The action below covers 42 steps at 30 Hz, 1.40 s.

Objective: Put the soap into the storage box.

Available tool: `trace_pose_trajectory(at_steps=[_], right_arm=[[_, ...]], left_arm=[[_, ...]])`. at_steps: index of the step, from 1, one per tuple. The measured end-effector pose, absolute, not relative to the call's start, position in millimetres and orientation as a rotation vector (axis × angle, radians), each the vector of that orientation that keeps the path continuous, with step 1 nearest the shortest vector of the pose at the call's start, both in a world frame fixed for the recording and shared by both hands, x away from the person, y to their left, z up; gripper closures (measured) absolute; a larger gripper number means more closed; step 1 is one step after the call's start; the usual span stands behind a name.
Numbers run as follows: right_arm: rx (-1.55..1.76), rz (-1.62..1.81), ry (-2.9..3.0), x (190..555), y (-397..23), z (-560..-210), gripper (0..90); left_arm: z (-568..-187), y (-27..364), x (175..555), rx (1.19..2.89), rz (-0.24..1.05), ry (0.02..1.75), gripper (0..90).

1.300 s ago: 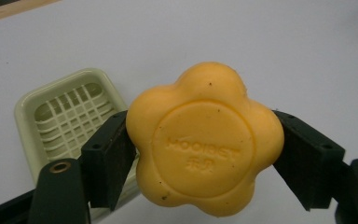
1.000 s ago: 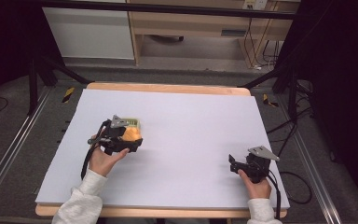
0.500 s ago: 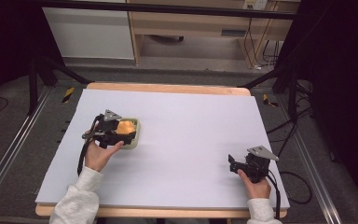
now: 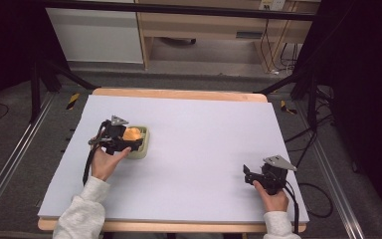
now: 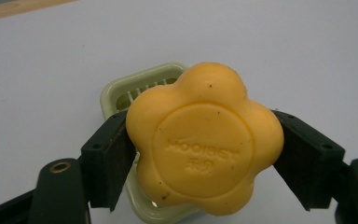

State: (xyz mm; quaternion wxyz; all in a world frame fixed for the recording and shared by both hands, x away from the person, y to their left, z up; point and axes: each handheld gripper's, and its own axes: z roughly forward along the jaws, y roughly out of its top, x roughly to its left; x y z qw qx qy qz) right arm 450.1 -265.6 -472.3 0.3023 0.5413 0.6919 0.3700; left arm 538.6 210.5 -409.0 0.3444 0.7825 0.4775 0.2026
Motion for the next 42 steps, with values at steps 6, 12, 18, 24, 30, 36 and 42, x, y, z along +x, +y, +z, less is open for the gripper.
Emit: trace_pose_trajectory(at_steps=[6, 12, 18, 24, 30, 36, 42], right_arm=[[1.434, 0.982, 1.834, 451, -265, -472, 6.5], [1.429, 0.976, 1.838, 451, -264, -473, 6.5], [1.428, 0.975, 1.841, 452, -263, -473, 6.5], [1.429, 0.975, 1.845, 452, -262, -473, 6.5], [1.43, 0.976, 1.845, 452, -262, -473, 6.5], [1.428, 0.975, 1.844, 452, -262, -473, 6.5], [1.428, 0.977, 1.842, 452, -262, -473, 6.5]], left_arm=[[-413, 213, 546, 2.035, 0.523, 1.257, 25.2], [-416, 212, 549, 2.039, 0.519, 1.265, 25.2], [-420, 213, 553, 2.043, 0.513, 1.281, 25.2], [-424, 210, 555, 2.07, 0.502, 1.282, 25.2], [-428, 206, 557, 2.102, 0.499, 1.291, 25.1], [-432, 203, 556, 2.129, 0.507, 1.292, 25.1], [-435, 201, 556, 2.139, 0.505, 1.299, 25.2]])
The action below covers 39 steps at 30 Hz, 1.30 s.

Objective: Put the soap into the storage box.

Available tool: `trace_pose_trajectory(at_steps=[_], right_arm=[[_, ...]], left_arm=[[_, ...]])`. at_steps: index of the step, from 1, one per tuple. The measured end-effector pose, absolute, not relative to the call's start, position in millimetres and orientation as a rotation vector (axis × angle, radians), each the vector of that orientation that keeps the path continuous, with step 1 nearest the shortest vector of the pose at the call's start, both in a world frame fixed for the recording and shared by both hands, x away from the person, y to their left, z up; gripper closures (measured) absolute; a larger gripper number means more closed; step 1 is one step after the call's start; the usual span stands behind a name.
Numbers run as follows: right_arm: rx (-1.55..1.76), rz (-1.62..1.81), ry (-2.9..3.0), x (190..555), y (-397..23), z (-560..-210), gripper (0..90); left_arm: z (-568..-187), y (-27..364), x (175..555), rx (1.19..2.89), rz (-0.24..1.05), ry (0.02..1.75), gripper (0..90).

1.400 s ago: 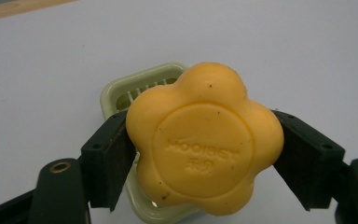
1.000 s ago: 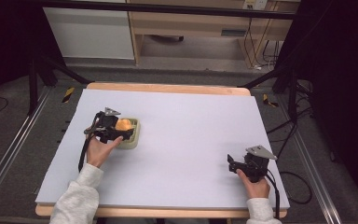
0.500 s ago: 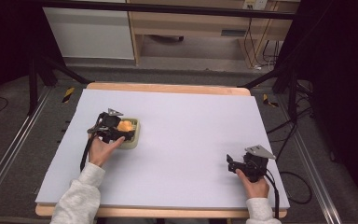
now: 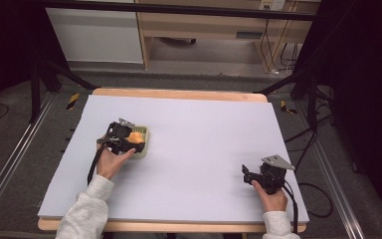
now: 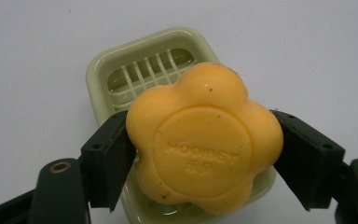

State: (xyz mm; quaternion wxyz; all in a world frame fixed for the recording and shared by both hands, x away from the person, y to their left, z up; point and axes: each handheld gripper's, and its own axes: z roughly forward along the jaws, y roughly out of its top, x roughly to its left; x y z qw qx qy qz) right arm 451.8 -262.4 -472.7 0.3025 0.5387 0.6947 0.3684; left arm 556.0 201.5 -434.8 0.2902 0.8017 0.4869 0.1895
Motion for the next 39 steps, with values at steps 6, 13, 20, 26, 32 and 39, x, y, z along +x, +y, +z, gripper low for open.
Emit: trace_pose_trajectory(at_steps=[6, 13, 20, 26, 32, 39], right_arm=[[1.427, 0.976, 1.843, 451.7, -262.3, -472.7, 6.5], [1.427, 0.975, 1.843, 451.7, -262.4, -472.7, 6.5], [1.427, 0.978, 1.841, 451.3, -262.2, -472.0, 6.5], [1.426, 0.976, 1.841, 451.0, -262.5, -471.8, 6.5], [1.425, 0.974, 1.84, 450.9, -262.6, -471.7, 6.5], [1.424, 0.976, 1.84, 450.6, -262.7, -471.5, 6.5]], left_arm=[[-437.5, 203.1, 557.2, 2.143, 0.506, 1.307, 25.1], [-438.9, 203.2, 557.9, 2.139, 0.506, 1.316, 25.1], [-443.2, 204.8, 560.3, 2.129, 0.49, 1.315, 24.9], [-443.9, 205.6, 560.8, 2.126, 0.487, 1.308, 24.5], [-442.9, 205.7, 560.1, 2.108, 0.499, 1.294, 23.9], [-437.0, 207.6, 557.2, 2.073, 0.524, 1.276, 23.2]])
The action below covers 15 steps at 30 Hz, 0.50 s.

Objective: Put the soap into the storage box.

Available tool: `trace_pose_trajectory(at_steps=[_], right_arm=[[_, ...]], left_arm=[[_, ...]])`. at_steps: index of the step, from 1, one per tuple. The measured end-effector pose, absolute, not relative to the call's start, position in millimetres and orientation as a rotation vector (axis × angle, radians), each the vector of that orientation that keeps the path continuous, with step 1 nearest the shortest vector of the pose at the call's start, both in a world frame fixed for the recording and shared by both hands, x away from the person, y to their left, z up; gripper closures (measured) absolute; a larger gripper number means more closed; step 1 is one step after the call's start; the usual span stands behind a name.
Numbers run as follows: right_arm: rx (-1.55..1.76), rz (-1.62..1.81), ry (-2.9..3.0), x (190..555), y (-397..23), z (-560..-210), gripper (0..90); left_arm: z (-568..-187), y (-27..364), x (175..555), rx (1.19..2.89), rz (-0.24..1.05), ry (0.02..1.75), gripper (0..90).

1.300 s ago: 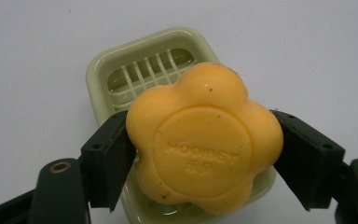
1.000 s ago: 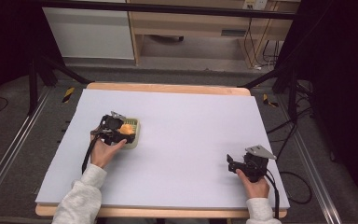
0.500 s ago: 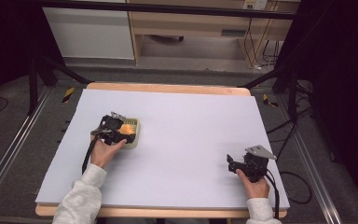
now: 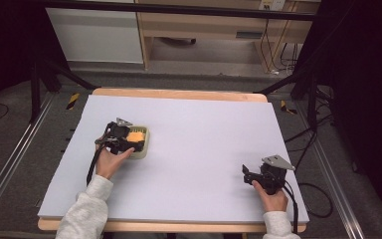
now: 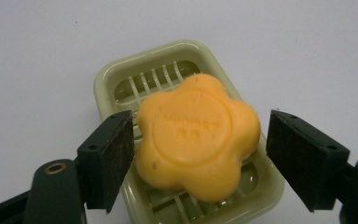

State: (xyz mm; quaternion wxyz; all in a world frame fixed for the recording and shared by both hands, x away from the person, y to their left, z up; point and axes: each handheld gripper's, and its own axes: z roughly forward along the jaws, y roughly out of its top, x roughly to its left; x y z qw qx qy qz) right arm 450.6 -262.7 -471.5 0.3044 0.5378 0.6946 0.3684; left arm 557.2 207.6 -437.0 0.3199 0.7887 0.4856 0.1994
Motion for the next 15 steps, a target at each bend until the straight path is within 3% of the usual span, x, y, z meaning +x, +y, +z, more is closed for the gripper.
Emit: trace_pose_trajectory(at_steps=[15], right_arm=[[1.424, 0.981, 1.834, 449, -265, -471, 6.5]], left_arm=[[-425, 216, 547, 2.02, 0.545, 1.26, 22.4]])
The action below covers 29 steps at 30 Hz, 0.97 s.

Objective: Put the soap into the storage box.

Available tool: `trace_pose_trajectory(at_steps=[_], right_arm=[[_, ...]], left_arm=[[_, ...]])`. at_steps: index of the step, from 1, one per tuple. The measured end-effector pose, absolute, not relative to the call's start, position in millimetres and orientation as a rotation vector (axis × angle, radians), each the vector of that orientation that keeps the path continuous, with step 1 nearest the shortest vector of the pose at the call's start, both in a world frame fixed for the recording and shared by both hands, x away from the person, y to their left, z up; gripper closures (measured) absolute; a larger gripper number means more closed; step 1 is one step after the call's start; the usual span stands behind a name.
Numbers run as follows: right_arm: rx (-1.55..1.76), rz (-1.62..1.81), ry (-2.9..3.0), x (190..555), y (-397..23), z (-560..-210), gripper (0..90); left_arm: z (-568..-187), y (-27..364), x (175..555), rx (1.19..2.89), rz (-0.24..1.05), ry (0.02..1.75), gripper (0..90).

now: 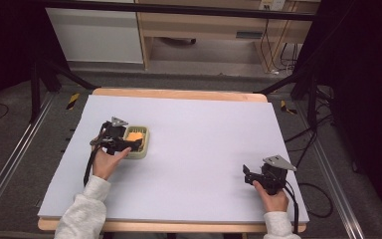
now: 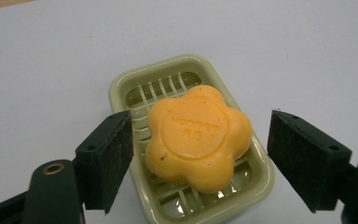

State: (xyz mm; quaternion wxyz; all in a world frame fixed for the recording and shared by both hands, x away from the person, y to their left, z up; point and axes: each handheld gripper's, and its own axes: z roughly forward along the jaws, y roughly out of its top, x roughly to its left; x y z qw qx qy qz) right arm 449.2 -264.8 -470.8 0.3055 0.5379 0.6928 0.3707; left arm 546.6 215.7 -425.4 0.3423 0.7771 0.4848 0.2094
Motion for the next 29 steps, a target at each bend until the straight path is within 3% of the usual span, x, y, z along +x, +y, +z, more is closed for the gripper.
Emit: trace_pose_trajectory(at_steps=[12, 29], right_arm=[[1.44, 0.986, 1.82, 448, -268, -471, 6.5], [1.464, 0.963, 1.809, 447, -273, -472, 6.9]], left_arm=[[-421, 235, 522, 1.967, 0.578, 1.252, 22.3], [-443, 272, 484, 1.919, 0.62, 1.288, 25.4]])
